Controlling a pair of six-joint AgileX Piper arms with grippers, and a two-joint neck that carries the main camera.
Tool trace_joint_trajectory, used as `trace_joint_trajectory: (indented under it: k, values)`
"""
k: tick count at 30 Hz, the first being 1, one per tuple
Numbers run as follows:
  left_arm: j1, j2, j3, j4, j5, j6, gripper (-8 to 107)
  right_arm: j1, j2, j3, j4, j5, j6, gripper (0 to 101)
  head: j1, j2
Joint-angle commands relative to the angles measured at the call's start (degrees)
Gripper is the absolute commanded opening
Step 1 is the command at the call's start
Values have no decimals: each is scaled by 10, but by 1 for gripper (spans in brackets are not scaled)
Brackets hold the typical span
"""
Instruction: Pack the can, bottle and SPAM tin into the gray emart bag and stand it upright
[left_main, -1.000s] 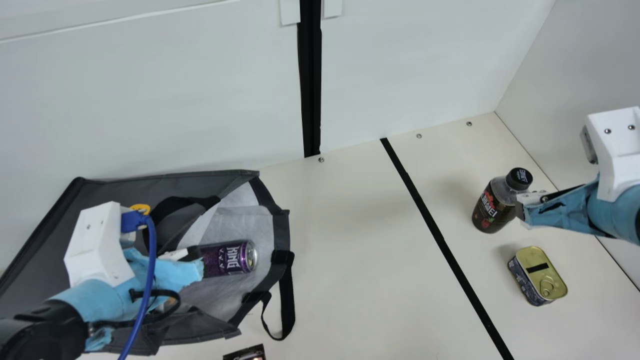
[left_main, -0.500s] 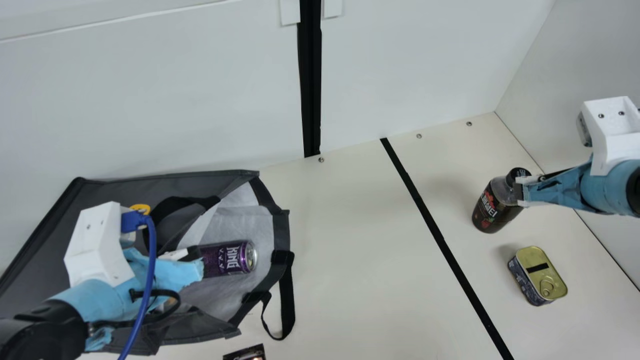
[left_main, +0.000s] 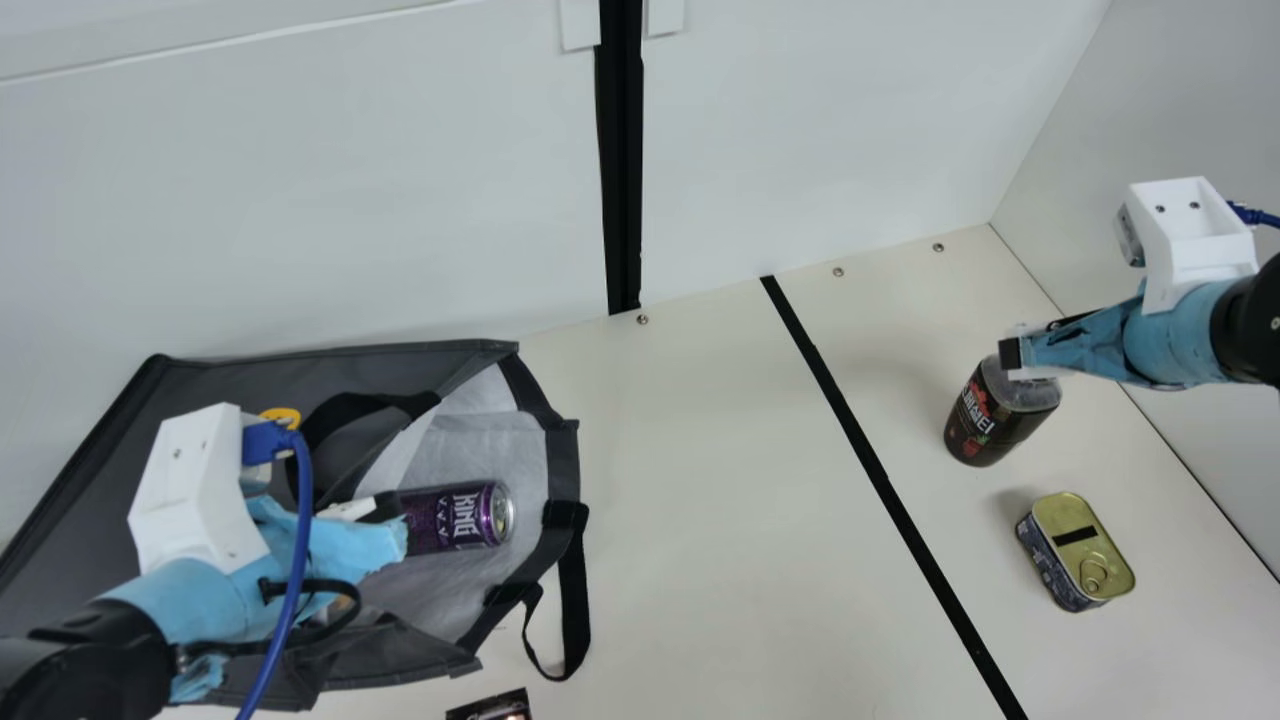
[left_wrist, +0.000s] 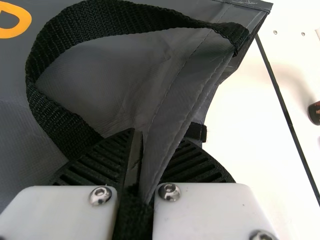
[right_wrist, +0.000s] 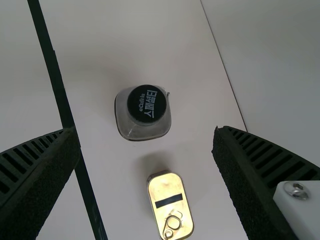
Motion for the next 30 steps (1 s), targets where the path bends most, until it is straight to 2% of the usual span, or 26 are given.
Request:
trace_joint_trajectory:
  k: [1, 27, 30]
  values:
    - [0, 0, 0, 0, 0, 0, -8, -1, 11, -2, 3, -1, -1, 95, -13, -1]
    - [0, 0, 0, 0, 0, 0, -8, -9, 117, -27, 46, -16, -16, 95, -13, -1]
    - [0, 0, 0, 0, 0, 0, -8, -9, 125, -28, 50, -16, -18, 75, -13, -1]
